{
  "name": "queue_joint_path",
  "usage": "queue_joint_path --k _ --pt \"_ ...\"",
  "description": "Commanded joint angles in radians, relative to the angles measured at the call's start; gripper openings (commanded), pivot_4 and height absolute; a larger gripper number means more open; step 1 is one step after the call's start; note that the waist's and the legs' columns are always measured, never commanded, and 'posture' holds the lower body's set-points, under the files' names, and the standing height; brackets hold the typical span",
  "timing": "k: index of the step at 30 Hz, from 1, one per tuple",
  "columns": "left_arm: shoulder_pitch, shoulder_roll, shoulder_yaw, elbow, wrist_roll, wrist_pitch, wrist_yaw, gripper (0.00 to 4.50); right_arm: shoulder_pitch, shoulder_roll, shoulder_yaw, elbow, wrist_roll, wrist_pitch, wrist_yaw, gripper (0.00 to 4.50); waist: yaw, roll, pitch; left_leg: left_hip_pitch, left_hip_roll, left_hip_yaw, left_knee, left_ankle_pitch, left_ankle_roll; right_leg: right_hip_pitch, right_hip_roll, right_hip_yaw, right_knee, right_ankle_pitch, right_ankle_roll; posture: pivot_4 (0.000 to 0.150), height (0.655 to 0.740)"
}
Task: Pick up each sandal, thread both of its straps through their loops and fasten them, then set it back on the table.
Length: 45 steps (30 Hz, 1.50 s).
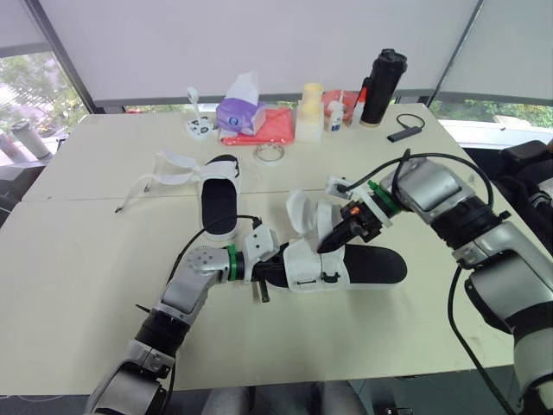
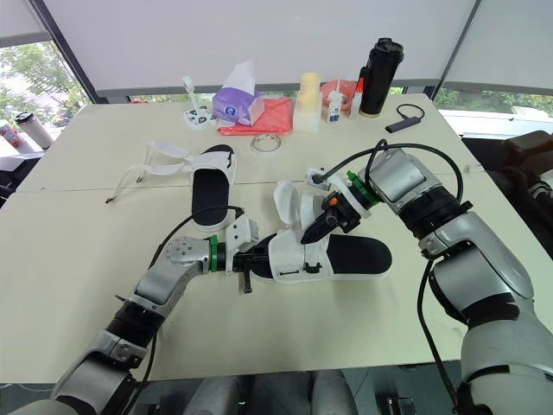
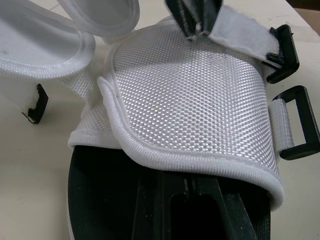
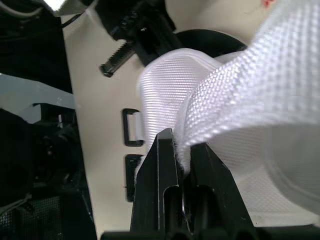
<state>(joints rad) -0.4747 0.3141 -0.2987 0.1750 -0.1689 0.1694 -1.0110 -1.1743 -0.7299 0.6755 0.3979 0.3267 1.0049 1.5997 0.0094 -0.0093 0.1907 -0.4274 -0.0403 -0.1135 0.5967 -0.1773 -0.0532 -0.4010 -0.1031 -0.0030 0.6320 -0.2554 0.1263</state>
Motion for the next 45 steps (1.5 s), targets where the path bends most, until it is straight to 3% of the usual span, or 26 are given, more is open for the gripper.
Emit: queue_joint_path --k 1,19,22,29,41,45 --pt "0.008 -0.003 -0.011 -0.004 0.008 0.008 0.001 0.0 0.007 -0.027 -0.026 -0.075 0.028 0.032 0.015 0.03 0.0 0.0 0.0 0.0 0.0 0.0 0.0 0.0 0.0 0.0 0.0 0.0 0.0 0.0 0.0 0.15 0.74" --pt "0.006 -0.002 -0.011 -0.005 0.01 0.01 0.001 0.0 0.147 -0.084 -0.063 -0.278 0.024 0.052 -0.023 0.03 0.001 0.0 0.0 0.0 0.0 0.0 0.0 0.0 0.0 0.0 0.0 0.0 0.0 0.0 0.0 0.15 0.74" --pt "0.003 -0.002 -0.011 -0.001 0.01 0.009 0.0 0.0 0.153 -0.085 -0.081 -0.289 0.032 0.063 -0.031 0.89 0.0 0.0 0.0 0.0 0.0 0.0 0.0 0.0 0.0 0.0 0.0 0.0 0.0 0.0 0.0 0.15 0.74" --pt "0.003 0.0 -0.007 -0.002 0.01 0.009 0.001 0.0 0.174 -0.155 -0.109 -0.428 0.067 0.113 -0.032 4.44 0.0 0.0 0.0 0.0 0.0 0.0 0.0 0.0 0.0 0.0 0.0 0.0 0.0 0.0 0.0 0.15 0.74" --pt "0.001 -0.006 -0.009 0.008 0.013 0.0 0.001 0.0 0.234 -0.336 -0.233 -0.631 0.165 0.189 -0.036 4.48 0.002 0.0 0.0 0.0 0.0 0.0 0.0 0.0 0.0 0.0 0.0 0.0 0.0 0.0 0.0 0.15 0.74" --pt "0.001 -0.007 -0.01 0.012 0.014 -0.006 -0.001 0.0 0.335 -0.364 -0.29 -0.724 0.208 0.242 -0.111 4.48 0.003 0.0 0.0 0.0 0.001 0.0 0.001 0.0 0.0 0.001 0.0 0.0 -0.001 0.0 0.0 0.15 0.74"
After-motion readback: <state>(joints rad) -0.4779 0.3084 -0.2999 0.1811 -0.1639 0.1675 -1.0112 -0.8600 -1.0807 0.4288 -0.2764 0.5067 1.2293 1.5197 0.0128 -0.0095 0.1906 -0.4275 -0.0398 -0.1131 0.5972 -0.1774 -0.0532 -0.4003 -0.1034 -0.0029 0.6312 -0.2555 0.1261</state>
